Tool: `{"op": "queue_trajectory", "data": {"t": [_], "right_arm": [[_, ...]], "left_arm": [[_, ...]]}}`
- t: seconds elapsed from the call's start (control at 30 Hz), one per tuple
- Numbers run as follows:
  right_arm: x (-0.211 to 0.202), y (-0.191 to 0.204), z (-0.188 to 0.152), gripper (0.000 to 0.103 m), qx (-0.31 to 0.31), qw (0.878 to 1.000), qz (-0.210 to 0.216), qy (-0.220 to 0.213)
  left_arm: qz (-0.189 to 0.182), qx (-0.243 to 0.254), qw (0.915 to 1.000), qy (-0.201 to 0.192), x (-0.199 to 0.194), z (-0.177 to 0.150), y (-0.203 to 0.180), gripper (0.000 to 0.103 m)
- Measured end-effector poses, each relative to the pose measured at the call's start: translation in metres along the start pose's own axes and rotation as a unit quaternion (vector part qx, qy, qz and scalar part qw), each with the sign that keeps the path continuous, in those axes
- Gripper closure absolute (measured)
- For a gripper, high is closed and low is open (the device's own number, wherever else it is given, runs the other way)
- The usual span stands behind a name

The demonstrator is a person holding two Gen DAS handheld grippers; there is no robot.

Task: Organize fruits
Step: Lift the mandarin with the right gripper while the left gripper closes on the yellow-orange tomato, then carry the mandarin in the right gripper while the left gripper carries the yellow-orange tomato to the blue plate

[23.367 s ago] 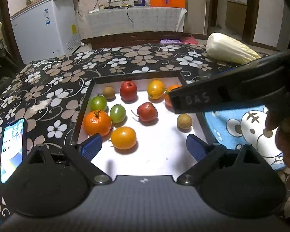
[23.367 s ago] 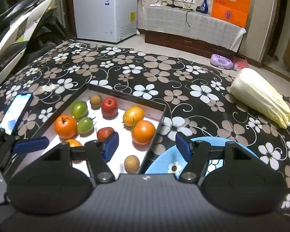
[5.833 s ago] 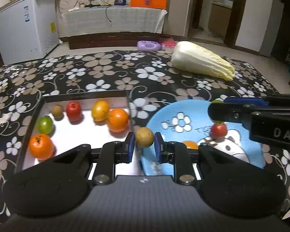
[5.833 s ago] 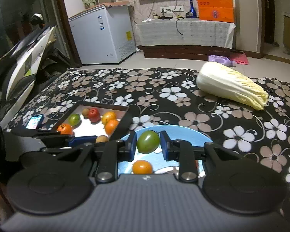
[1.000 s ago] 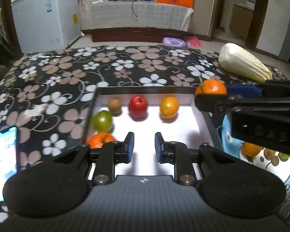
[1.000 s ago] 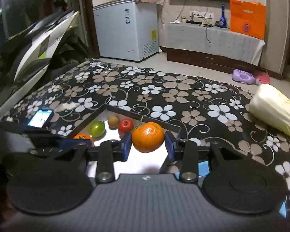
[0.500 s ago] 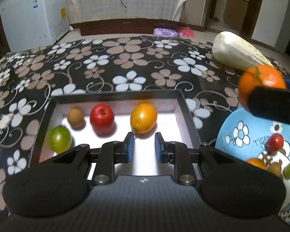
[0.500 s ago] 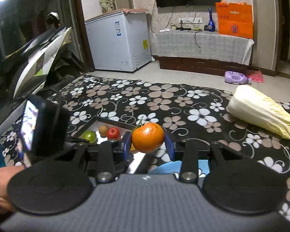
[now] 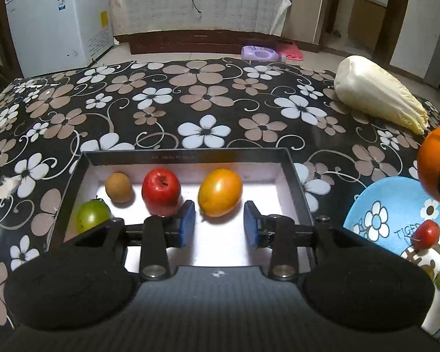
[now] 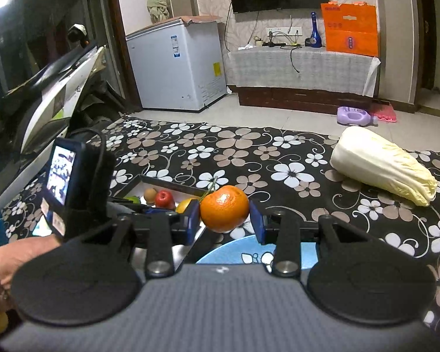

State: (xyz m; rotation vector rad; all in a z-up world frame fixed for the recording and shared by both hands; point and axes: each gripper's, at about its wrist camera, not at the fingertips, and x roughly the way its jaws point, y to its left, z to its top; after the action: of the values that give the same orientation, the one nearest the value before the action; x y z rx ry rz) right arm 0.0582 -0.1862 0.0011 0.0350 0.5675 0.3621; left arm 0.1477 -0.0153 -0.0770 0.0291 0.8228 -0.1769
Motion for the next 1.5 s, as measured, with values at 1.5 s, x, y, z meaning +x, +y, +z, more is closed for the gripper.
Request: {"op": "queue_trajectory", "data": {"t": [1.5], "right_arm": [[-0.024, 0.020, -0.028, 0.063, 0.005, 1.000, 0.001, 0.014]], "left_arm": [[0.032, -0.012, 0.9989, -0.030, -0.128, -0.066, -0.012, 0.067]]}}
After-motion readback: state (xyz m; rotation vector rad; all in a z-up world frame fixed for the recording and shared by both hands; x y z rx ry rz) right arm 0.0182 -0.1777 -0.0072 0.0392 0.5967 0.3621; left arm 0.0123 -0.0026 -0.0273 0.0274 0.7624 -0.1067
